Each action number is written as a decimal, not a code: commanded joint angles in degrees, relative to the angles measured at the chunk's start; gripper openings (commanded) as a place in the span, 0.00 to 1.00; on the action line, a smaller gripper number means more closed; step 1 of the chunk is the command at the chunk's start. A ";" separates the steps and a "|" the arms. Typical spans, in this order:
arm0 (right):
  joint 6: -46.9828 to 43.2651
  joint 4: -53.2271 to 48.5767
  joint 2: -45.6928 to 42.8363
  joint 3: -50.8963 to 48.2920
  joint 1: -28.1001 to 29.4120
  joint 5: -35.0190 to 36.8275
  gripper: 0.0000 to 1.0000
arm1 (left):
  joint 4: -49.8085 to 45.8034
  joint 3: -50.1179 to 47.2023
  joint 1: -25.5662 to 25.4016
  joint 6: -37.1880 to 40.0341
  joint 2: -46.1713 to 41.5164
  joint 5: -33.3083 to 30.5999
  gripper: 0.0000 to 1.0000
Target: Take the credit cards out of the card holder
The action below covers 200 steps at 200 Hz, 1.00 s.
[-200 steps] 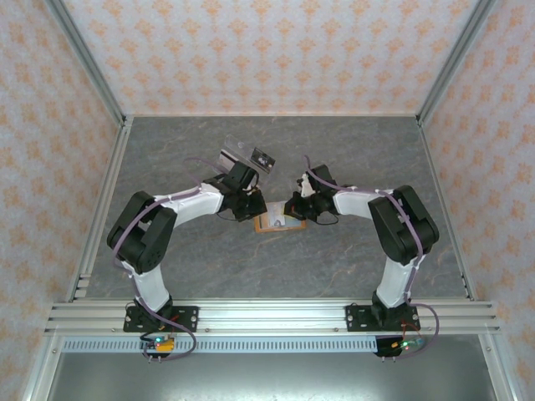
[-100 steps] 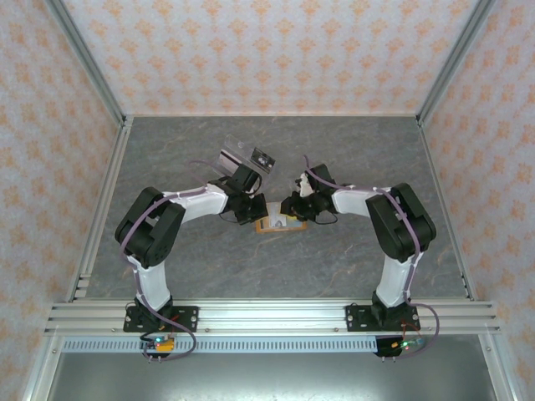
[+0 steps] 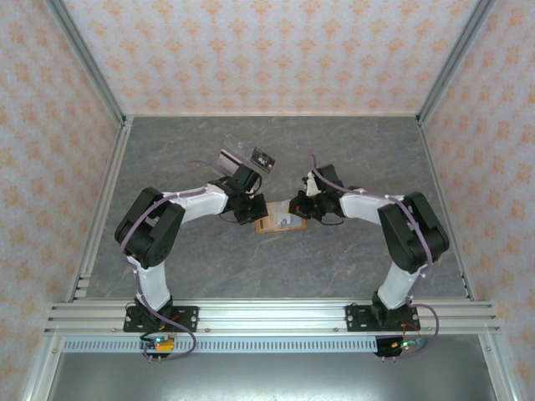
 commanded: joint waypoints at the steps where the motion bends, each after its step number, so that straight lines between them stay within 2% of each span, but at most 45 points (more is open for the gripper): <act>1: -2.23 1.77 -4.69 -1.55 -0.54 3.34 0.00 | -3.27 1.14 -0.07 1.43 -4.23 -2.91 0.14; 24: -4.04 2.75 -8.26 -1.59 -0.58 2.17 0.00 | -4.05 1.99 0.52 1.89 -8.27 -4.28 0.26; 48: -5.56 3.16 -9.62 0.63 -0.54 -3.88 0.00 | -1.98 0.55 2.36 1.78 -13.24 -3.21 0.41; 100: -0.85 8.95 -8.78 6.45 -0.58 -16.03 0.00 | 10.72 -8.59 9.78 -2.41 -24.55 8.05 0.68; 129: 5.55 14.54 -6.07 10.04 -0.45 -20.12 0.00 | 5.72 -6.91 12.35 1.30 -27.31 11.71 0.84; 155: 12.63 23.43 -2.63 11.65 -0.18 -24.00 0.00 | 8.21 -6.75 13.90 0.12 -27.48 17.40 0.86; 179: 16.58 27.28 0.43 14.61 0.37 -25.80 0.00 | 12.40 -5.98 15.70 -2.49 -26.20 22.06 0.85; 200: 19.29 31.16 1.95 15.84 0.50 -26.11 0.00 | 12.04 -5.12 16.76 -1.31 -26.25 23.68 0.82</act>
